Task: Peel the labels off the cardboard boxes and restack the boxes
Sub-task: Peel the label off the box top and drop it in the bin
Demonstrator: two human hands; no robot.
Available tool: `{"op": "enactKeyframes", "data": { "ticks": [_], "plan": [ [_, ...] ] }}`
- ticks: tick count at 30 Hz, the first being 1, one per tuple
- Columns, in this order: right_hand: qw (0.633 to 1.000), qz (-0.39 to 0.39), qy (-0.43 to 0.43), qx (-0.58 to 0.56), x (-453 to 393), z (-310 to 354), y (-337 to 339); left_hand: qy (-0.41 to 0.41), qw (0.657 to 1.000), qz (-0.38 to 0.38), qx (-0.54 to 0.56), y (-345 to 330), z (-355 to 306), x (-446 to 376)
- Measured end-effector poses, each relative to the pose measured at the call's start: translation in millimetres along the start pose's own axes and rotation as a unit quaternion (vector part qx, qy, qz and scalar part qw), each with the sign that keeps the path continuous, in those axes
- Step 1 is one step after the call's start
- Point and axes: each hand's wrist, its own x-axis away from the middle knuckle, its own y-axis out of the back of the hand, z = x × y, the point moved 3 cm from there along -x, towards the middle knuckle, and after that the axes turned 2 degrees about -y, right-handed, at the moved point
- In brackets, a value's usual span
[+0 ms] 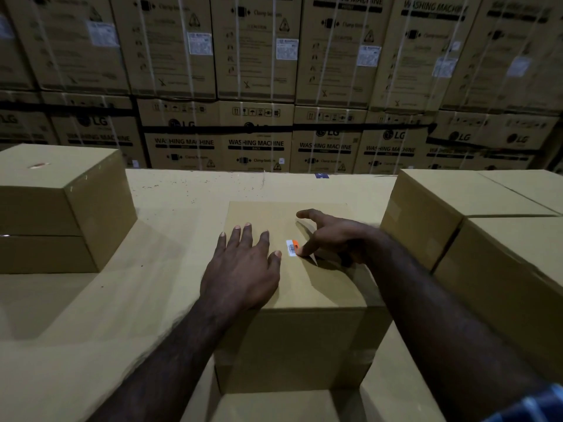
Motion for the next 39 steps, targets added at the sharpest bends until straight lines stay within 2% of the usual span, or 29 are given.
{"op": "enactKeyframes", "data": {
  "ticks": [6,11,13,15,18,25,33,39],
  "plan": [
    [0.997,-0.011,0.064,-0.038,2,-5,0,0.0,1.0,0.0,0.0,0,0,0],
    [0.975,-0.085,0.205,-0.013,15,-16,-9,-0.003,1.0,-0.006,0.003,-1,1,-1],
    [0.966,-0.112,0.232,0.0,19,-19,-11,-0.002,1.0,-0.006,0.002,-1,1,-1],
    [0.965,-0.129,0.23,-0.006,18,-19,-10,-0.001,1.0,-0.003,0.001,-1,1,-1],
    [0.965,-0.144,0.215,0.046,5,-15,-11,0.0,1.0,0.003,0.001,-1,1,-1],
    [0.961,-0.138,0.211,0.117,-10,-10,-16,-0.004,1.0,-0.004,0.005,-1,2,-1],
    [0.957,-0.147,0.219,0.117,-4,-7,-17,-0.004,1.0,-0.005,0.007,-1,1,-1],
    [0.962,-0.126,0.198,0.138,-2,-2,-19,-0.001,1.0,-0.007,0.008,-1,1,0]
  ]
}}
